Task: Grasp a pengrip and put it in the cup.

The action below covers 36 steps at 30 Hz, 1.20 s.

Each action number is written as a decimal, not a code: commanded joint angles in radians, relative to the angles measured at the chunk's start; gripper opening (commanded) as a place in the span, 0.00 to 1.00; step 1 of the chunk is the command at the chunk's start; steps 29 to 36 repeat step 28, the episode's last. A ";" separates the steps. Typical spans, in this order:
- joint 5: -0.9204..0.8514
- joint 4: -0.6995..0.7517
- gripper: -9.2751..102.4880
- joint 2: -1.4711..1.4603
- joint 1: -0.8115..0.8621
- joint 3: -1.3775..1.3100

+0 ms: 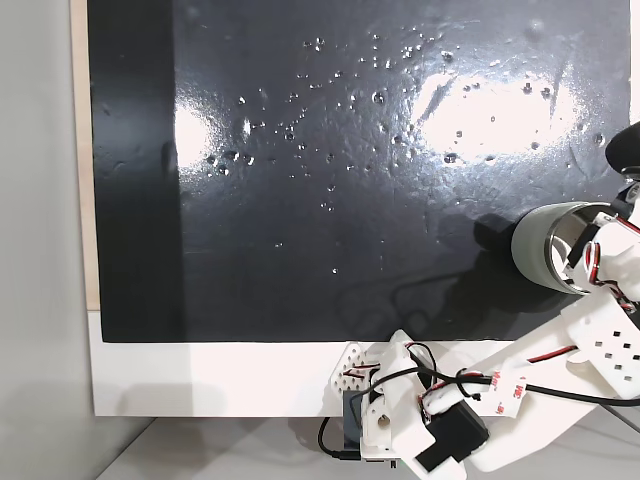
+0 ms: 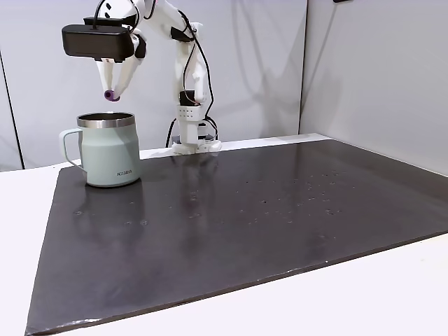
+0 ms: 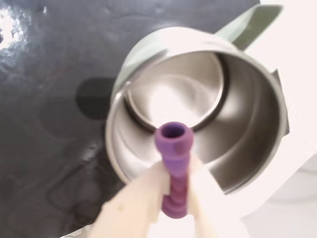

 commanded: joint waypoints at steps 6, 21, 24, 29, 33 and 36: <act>-0.029 -0.067 0.08 0.058 0.029 0.015; -0.025 -0.067 0.41 0.060 0.025 0.023; -0.025 -0.067 0.41 0.060 0.021 0.025; -0.025 -0.066 0.41 0.063 0.017 0.025; -0.025 -0.066 0.41 0.063 0.017 0.025; -0.025 -0.066 0.41 0.063 0.017 0.025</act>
